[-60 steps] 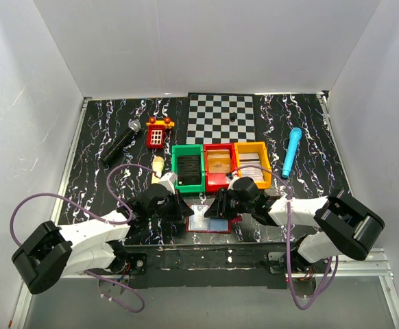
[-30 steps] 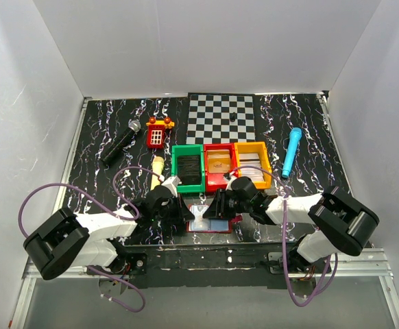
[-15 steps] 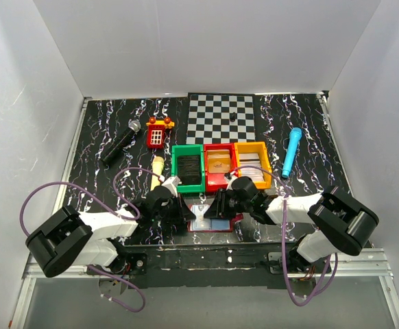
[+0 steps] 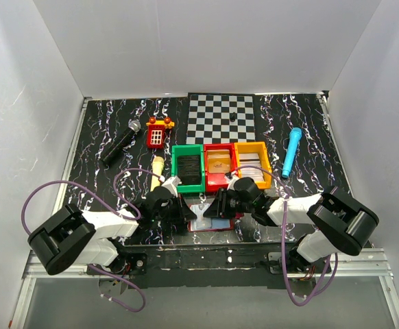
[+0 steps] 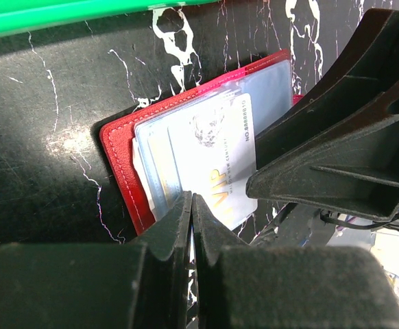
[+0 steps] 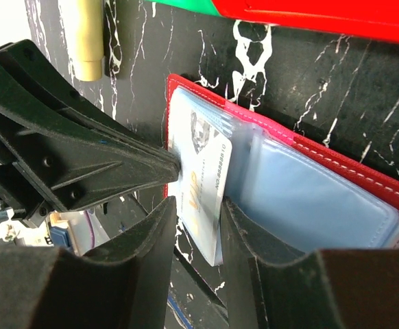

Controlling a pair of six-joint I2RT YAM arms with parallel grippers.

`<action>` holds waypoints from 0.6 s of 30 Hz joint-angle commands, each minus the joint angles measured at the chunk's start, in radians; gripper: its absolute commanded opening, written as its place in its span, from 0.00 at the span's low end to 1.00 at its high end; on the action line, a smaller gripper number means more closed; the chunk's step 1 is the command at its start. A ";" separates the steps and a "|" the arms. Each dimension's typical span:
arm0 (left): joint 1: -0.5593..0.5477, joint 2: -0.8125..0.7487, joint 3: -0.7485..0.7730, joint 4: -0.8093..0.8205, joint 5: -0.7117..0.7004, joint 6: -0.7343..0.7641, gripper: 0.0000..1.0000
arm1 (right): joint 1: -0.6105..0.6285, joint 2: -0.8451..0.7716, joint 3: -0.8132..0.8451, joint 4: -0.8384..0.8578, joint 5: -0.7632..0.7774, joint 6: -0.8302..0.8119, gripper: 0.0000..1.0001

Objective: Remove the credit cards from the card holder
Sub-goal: Remove the credit card from the card holder.

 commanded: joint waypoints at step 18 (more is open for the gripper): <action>0.000 0.068 -0.020 -0.030 0.008 0.018 0.00 | 0.007 -0.002 0.011 0.172 -0.107 -0.011 0.34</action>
